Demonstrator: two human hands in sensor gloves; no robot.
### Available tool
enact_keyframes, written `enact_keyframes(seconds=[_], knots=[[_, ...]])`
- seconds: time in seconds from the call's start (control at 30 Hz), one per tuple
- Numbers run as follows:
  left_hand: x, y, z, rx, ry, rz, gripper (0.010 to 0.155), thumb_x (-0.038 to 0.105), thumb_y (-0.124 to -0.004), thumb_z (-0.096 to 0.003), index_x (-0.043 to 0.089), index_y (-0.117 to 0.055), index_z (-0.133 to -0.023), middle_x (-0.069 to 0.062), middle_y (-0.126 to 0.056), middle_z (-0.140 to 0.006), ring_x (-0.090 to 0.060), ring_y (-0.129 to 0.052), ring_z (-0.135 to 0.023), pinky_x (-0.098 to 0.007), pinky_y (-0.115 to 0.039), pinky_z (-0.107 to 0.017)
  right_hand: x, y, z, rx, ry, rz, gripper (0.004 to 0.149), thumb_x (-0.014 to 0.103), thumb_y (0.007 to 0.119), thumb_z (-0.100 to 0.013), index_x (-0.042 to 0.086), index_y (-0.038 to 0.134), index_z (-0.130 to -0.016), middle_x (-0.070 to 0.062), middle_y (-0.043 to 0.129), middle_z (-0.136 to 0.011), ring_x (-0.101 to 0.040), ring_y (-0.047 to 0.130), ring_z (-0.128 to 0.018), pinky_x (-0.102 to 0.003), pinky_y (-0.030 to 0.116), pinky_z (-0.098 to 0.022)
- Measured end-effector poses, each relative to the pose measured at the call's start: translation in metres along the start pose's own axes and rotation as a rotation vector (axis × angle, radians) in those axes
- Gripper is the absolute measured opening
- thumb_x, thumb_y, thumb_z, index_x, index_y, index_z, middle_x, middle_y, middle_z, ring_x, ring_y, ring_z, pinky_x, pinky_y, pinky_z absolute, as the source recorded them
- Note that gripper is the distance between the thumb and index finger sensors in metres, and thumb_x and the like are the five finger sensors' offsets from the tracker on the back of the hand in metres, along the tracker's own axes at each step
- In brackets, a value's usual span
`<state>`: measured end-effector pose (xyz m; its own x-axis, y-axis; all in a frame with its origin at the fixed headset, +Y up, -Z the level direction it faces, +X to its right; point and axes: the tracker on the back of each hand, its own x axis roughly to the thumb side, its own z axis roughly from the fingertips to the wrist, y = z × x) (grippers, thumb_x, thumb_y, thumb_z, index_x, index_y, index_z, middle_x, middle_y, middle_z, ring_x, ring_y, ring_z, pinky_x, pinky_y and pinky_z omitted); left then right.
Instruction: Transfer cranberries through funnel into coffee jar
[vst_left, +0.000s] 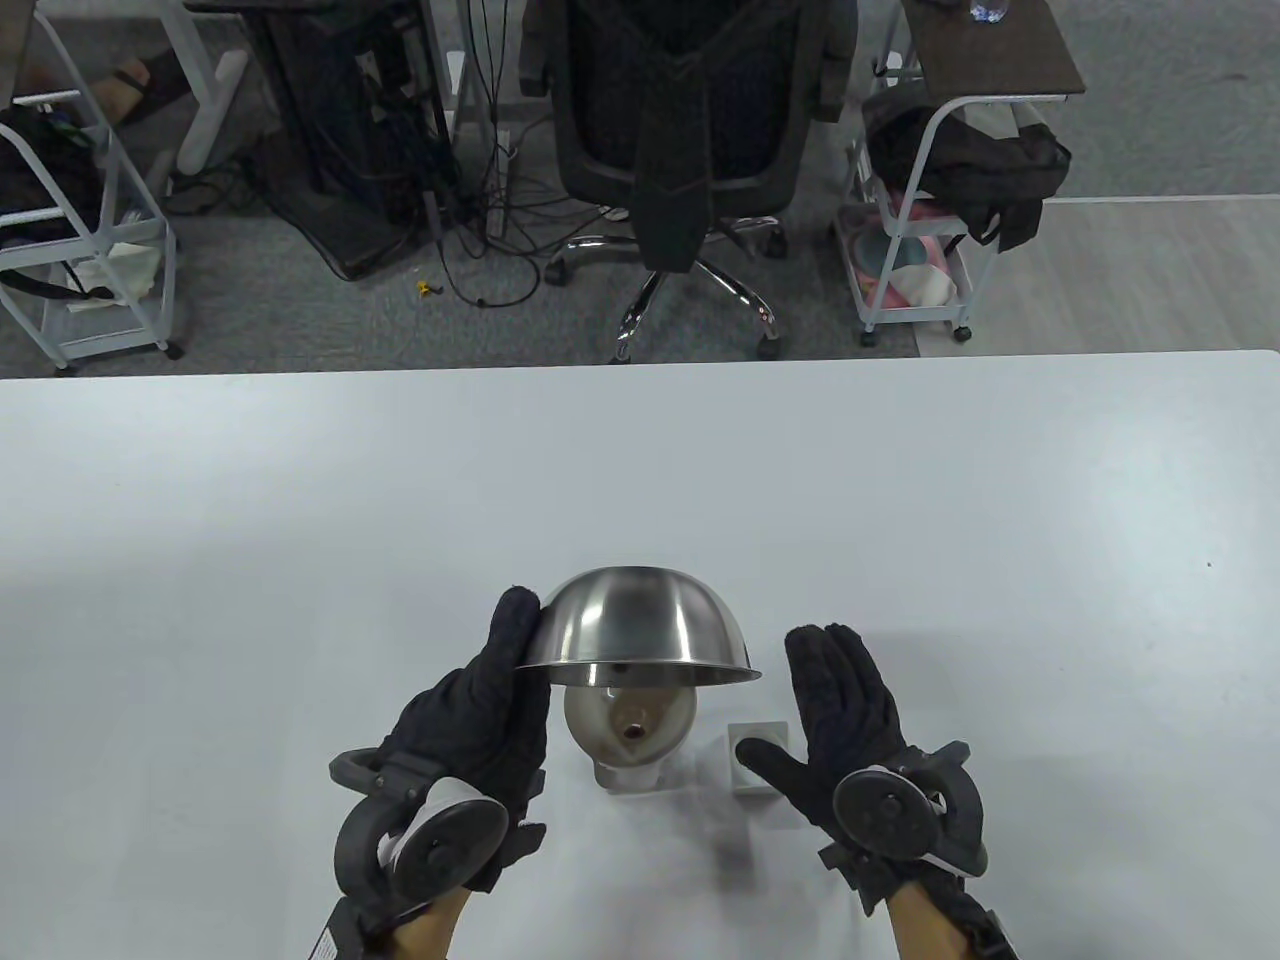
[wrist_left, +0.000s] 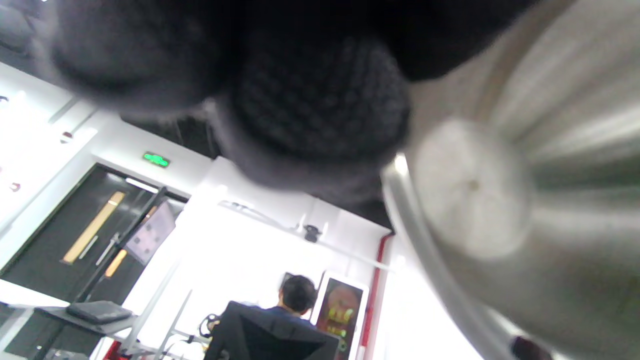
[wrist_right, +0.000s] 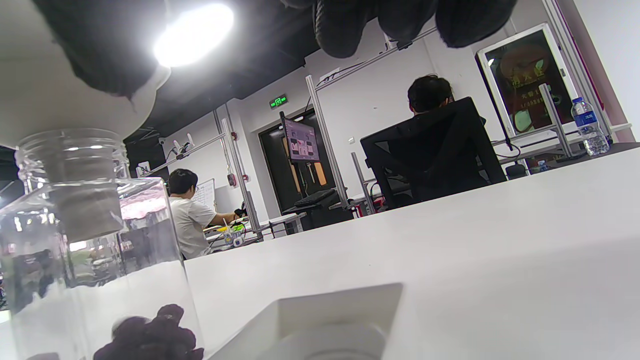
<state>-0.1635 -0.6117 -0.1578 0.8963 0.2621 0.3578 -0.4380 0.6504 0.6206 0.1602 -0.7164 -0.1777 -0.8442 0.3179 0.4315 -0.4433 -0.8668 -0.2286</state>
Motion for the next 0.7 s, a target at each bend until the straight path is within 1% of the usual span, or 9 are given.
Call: enact_keyframes(seconds=[0.43, 0.5, 0.57, 0.7], knots=[[0.001, 0.002, 0.001, 0.013, -0.006, -0.009, 0.037, 0.031, -0.071, -0.0692, 0.035, -0.058, -0.103, 0.004, -0.106, -0.060, -0.008, -0.108, -0.019, -0.032, -0.093, -0.018, 0.000, 0.000, 0.000, 0.001, 0.000, -0.001, 0.100, 0.064, 0.074, -0.053, 0.012, 0.021, -0.119, -0.022, 0.043, -0.121, -0.058, 0.043, -0.111, -0.068, 0.054, -0.073], [0.000, 0.002, 0.002, 0.014, 0.002, -0.005, 0.037, 0.031, -0.072, -0.0691, 0.036, -0.058, -0.103, 0.004, -0.106, -0.060, -0.008, -0.108, -0.019, -0.032, -0.093, -0.018, 0.000, 0.000, 0.000, 0.001, 0.000, -0.001, 0.100, 0.064, 0.074, -0.053, 0.012, 0.021, -0.119, -0.023, 0.043, -0.121, -0.057, 0.043, -0.111, -0.068, 0.053, -0.073], [-0.004, 0.003, 0.002, 0.014, 0.018, 0.000, 0.038, 0.031, -0.072, -0.0684, 0.033, -0.058, -0.104, 0.005, -0.106, -0.059, -0.008, -0.108, -0.018, -0.031, -0.094, -0.018, 0.000, 0.000, 0.000, 0.002, 0.000, -0.002, 0.100, 0.064, 0.074, -0.053, 0.012, 0.021, -0.119, -0.023, 0.043, -0.121, -0.058, 0.043, -0.111, -0.068, 0.054, -0.073], [-0.016, 0.002, 0.003, 0.010, 0.075, 0.035, 0.039, 0.030, -0.073, -0.0677, 0.030, -0.059, -0.104, 0.006, -0.106, -0.058, -0.007, -0.108, -0.018, -0.031, -0.094, -0.017, 0.000, 0.001, 0.000, 0.007, 0.003, -0.001, 0.100, 0.064, 0.074, -0.053, 0.011, 0.021, -0.119, -0.023, 0.043, -0.121, -0.057, 0.043, -0.111, -0.068, 0.054, -0.073]])
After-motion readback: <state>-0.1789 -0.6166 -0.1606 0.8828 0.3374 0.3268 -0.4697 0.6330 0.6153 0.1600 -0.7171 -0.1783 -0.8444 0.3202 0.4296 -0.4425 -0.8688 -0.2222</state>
